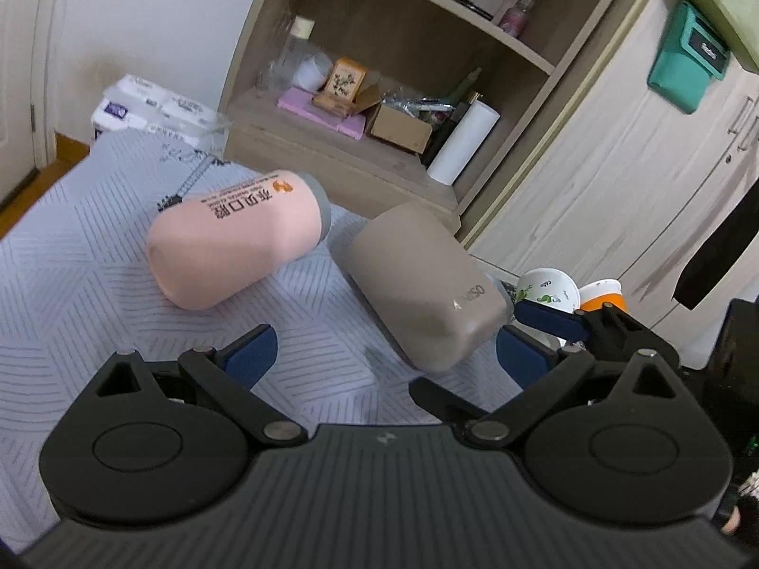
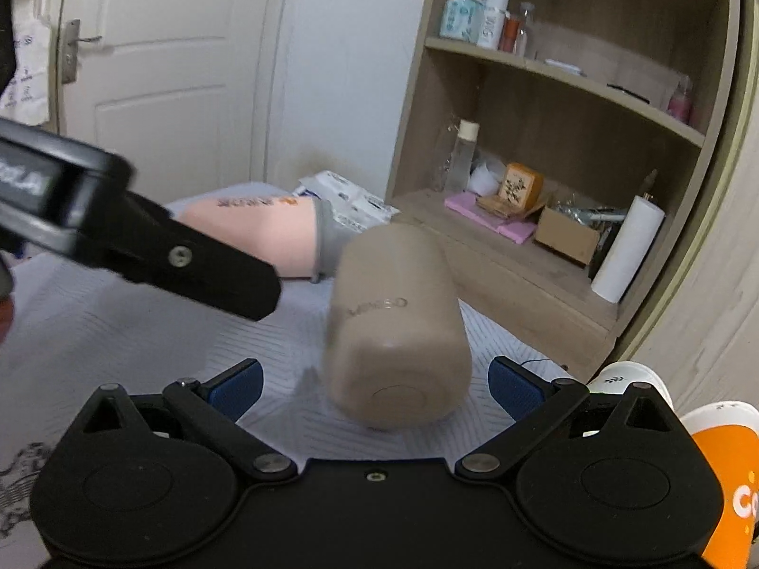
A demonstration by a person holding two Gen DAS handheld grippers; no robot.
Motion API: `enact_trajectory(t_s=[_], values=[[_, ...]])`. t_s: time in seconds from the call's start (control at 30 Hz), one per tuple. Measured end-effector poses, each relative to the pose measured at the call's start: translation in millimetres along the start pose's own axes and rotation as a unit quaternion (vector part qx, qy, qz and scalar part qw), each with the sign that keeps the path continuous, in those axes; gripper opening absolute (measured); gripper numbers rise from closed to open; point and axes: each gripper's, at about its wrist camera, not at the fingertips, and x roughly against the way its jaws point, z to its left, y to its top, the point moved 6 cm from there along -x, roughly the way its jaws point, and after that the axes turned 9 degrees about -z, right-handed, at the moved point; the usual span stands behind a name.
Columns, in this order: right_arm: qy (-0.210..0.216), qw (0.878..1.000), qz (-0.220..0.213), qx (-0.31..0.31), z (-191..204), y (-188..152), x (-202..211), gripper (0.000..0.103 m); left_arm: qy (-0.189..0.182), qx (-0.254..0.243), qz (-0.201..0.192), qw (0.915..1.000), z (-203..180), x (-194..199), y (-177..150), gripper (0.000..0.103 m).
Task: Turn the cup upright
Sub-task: 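Move the right gripper to the base of the beige tumbler and close on it, then rotate the right gripper to tip the beige tumbler upright, opening upward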
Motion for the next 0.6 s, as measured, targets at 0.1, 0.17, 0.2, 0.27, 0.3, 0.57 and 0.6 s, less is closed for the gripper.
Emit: enact_trajectory(t_s=[0.1, 0.17, 0.2, 0.27, 0.3, 0.57, 0.6], values=[[0.002, 1.0, 0.006, 0.009, -0.2, 0.3, -9.9, 0.102, -0.005, 0.011, 0.003, 0.9999, 3.1, -5.7, 1.2, 0.1], [-0.002, 1.0, 0.011, 0.018, 0.0, -0.2, -14.9, 0.099, -0.007, 0.015, 0.004, 0.9999, 5.2, -9.4, 1.4, 0.1], [-0.003, 1.0, 0.014, 0.02, -0.4, -0.4, -17.1, 0.096, -0.008, 0.017, 0.005, 0.9998, 6.1, -10.6, 1.9, 0.1], [-0.013, 1.0, 0.022, 0.013, -3.4, -1.5, -19.3, 0.087, -0.01, 0.023, 0.007, 0.9997, 8.1, -13.6, 2.2, 0.1], [-0.016, 1.0, 0.026, 0.003, -5.5, -1.1, -20.2, 0.084, -0.011, 0.025, 0.008, 0.9996, 9.3, -13.9, 1.4, 0.1], [-0.033, 0.997, 0.04, -0.057, -4.9, -2.4, -12.7, 0.081, -0.023, 0.049, 0.027, 0.9982, 17.9, -16.8, -1.4, 0.1], [-0.033, 0.997, 0.041, -0.065, -2.2, -3.2, -9.5, 0.081, -0.03, 0.052, 0.034, 0.9976, 17.8, -17.0, -2.5, 0.1]])
